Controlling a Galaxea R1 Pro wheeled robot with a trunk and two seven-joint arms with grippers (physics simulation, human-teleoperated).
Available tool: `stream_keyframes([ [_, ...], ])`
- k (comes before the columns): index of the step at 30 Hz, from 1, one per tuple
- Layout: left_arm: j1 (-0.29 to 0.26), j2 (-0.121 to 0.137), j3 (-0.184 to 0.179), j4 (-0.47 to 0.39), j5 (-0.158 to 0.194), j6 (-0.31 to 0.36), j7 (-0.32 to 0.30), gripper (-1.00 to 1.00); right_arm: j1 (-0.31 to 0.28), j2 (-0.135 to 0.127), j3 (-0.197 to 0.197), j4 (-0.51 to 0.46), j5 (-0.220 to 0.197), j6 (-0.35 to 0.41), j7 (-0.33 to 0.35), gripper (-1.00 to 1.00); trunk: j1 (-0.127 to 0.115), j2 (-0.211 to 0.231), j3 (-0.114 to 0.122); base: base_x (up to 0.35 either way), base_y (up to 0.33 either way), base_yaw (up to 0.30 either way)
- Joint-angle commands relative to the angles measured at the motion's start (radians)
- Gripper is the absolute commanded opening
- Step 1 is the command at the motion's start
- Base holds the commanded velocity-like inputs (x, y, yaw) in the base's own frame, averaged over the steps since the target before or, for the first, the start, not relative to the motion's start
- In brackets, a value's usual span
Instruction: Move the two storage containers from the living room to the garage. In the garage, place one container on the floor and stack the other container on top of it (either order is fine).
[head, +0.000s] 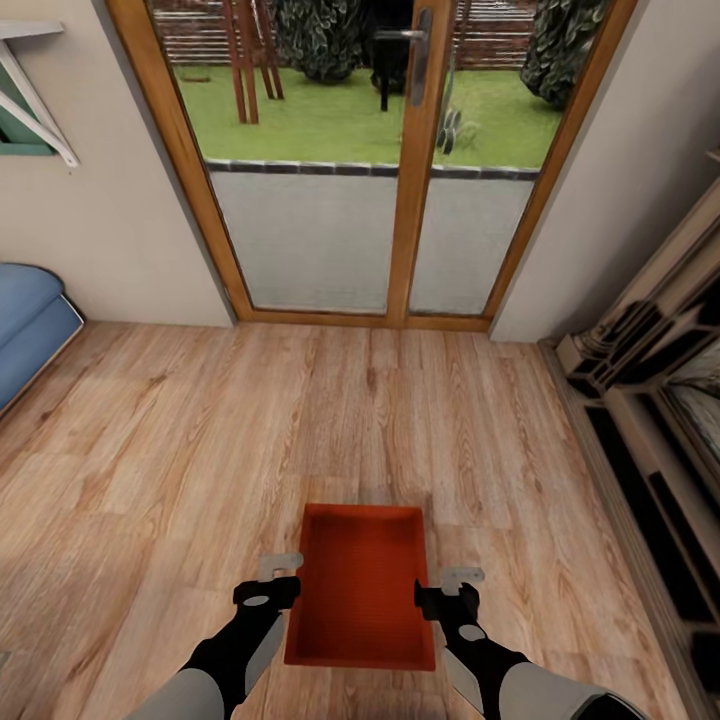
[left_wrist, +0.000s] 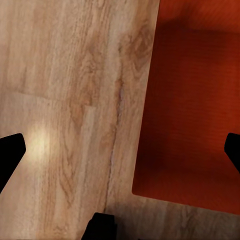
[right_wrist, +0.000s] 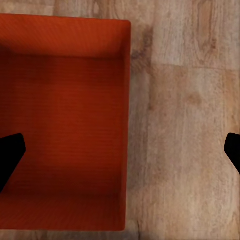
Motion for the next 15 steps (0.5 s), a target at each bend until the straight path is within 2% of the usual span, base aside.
stream_keyframes([
  [1,0.0,0.001,-0.009,-0.003,0.01,0.005,0.008,1.0,-0.001,0.0,0.009,0.001,-0.008,-0.003,-0.004,1.0,0.004,-0.008,-0.004,0.0,0.0,0.0],
  [15,0.0,-0.001,-0.018,-0.004,-0.001,0.005,0.005,1.0,-0.001,0.002,0.008,0.001,-0.006,-0.003,-0.023,1.0,0.058,-0.106,-0.048,0.0,0.0,0.0],
])
